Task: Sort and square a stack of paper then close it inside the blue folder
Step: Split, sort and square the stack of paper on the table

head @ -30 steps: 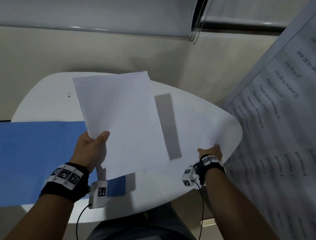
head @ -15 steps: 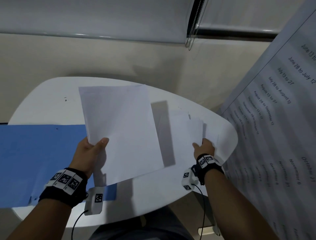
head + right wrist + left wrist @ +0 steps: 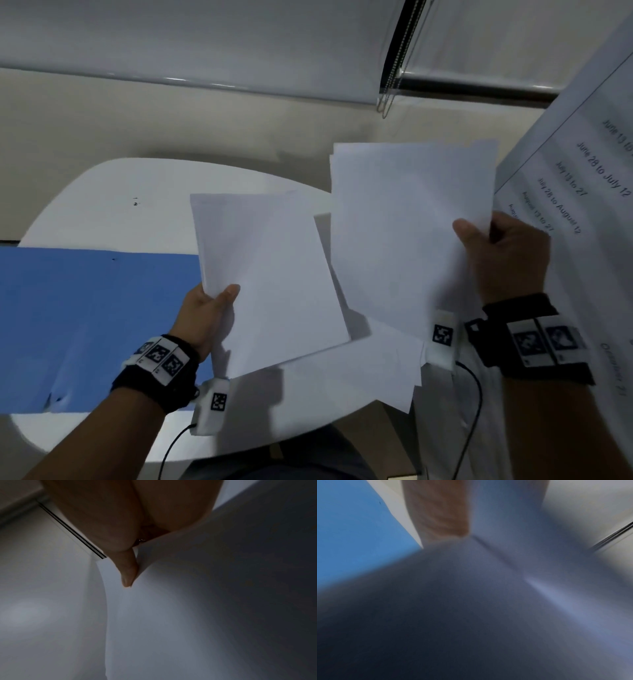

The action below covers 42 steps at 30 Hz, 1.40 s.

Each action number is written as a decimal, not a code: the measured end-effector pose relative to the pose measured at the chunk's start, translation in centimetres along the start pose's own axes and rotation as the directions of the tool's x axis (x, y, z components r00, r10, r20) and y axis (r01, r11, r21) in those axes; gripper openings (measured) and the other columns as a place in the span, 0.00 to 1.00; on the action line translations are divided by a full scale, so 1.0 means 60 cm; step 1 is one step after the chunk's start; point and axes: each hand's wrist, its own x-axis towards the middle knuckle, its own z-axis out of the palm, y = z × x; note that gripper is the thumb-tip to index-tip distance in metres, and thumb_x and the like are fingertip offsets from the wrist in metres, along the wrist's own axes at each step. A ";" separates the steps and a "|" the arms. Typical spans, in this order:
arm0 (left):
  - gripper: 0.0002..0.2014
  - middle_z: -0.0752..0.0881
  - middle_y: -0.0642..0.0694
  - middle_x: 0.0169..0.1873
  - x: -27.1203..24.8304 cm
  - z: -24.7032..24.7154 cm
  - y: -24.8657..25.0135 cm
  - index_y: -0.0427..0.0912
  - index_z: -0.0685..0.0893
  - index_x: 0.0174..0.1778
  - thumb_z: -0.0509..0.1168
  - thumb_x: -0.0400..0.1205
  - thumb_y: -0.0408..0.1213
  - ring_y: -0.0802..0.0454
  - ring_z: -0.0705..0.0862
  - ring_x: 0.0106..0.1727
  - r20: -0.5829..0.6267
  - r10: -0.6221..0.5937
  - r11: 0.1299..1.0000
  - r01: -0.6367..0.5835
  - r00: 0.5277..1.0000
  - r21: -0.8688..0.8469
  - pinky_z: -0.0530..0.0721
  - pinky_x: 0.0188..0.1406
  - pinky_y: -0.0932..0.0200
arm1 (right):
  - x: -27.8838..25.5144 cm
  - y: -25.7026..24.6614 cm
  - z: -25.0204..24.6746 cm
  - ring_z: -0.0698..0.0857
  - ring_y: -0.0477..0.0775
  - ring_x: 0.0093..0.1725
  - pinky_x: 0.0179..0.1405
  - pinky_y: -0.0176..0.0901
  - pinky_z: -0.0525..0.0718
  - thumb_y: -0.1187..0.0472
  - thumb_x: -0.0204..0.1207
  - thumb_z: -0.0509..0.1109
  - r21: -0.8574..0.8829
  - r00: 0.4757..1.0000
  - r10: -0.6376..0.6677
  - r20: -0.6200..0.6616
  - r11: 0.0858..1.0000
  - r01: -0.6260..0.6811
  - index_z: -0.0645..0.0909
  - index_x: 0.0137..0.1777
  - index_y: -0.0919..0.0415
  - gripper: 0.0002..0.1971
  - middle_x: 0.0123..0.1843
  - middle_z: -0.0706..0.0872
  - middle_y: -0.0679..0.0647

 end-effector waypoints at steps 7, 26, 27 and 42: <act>0.14 0.89 0.48 0.37 0.027 0.060 -0.052 0.40 0.87 0.52 0.73 0.80 0.47 0.45 0.86 0.41 0.049 -0.089 0.972 0.076 0.995 0.222 0.87 0.46 0.49 | 0.003 -0.022 0.002 0.71 0.43 0.27 0.27 0.40 0.71 0.56 0.74 0.77 0.199 0.999 0.031 0.030 0.979 -0.036 0.80 0.32 0.66 0.16 0.25 0.79 0.60; 0.23 0.85 0.38 0.61 0.047 0.076 -0.082 0.34 0.76 0.69 0.71 0.83 0.43 0.40 0.83 0.58 -0.173 -0.113 0.810 0.192 0.978 0.554 0.81 0.57 0.51 | -0.165 0.133 0.312 0.83 0.62 0.64 0.62 0.47 0.80 0.60 0.81 0.70 -0.167 0.680 0.562 0.471 0.814 -0.557 0.72 0.76 0.63 0.25 0.70 0.81 0.63; 0.26 0.82 0.38 0.64 0.045 0.081 -0.085 0.34 0.73 0.72 0.71 0.83 0.42 0.38 0.82 0.63 -0.177 -0.114 0.802 0.196 0.977 0.564 0.81 0.62 0.49 | -0.174 0.127 0.320 0.79 0.64 0.69 0.66 0.48 0.77 0.60 0.84 0.65 -0.234 0.667 0.573 0.476 0.813 -0.533 0.66 0.80 0.65 0.26 0.75 0.76 0.64; 0.19 0.91 0.54 0.58 -0.028 0.042 0.044 0.50 0.80 0.67 0.68 0.84 0.27 0.55 0.89 0.59 0.261 0.176 0.946 -0.236 0.949 0.221 0.87 0.55 0.60 | -0.166 0.056 0.254 0.90 0.56 0.55 0.54 0.53 0.88 0.58 0.60 0.86 0.339 0.652 0.376 0.659 0.625 -0.703 0.84 0.61 0.57 0.28 0.55 0.91 0.52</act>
